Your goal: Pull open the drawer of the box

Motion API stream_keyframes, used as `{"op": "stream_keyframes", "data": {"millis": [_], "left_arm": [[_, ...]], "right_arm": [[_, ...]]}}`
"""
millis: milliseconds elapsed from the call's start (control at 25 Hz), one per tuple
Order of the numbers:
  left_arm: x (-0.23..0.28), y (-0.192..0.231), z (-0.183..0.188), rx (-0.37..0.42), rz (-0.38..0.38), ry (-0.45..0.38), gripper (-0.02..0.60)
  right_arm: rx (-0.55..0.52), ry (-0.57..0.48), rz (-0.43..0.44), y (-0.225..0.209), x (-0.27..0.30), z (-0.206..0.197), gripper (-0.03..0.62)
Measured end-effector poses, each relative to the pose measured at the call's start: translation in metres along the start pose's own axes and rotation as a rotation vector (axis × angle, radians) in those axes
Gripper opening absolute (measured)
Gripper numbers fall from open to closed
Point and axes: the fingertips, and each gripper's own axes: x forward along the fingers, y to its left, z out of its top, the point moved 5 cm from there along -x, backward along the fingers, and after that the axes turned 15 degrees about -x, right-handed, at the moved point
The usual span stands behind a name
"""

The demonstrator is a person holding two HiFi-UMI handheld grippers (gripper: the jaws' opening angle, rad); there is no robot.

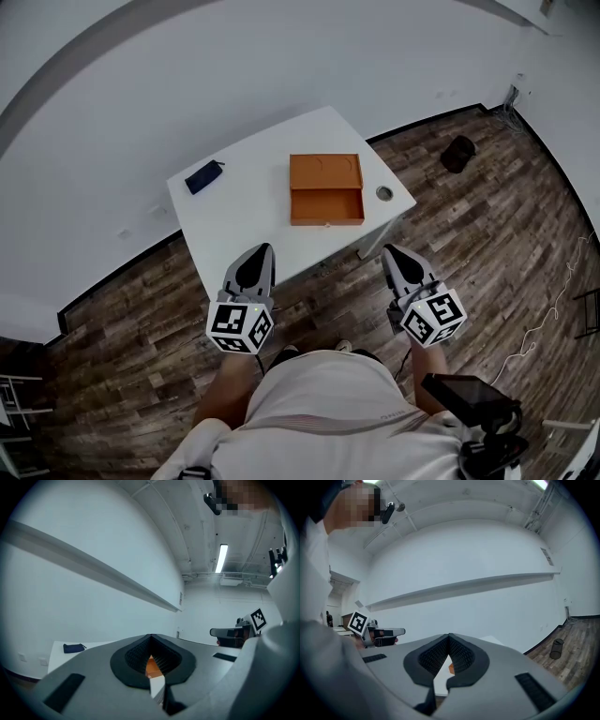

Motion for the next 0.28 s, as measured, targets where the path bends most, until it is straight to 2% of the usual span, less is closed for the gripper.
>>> {"op": "stream_keyframes", "data": {"millis": [280], "left_arm": [[0.008,-0.019,-0.006,-0.021,-0.032,0.024,0.011]], "right_arm": [[-0.013,0.001,-0.009,-0.008,-0.017,-0.004,-0.002]]}}
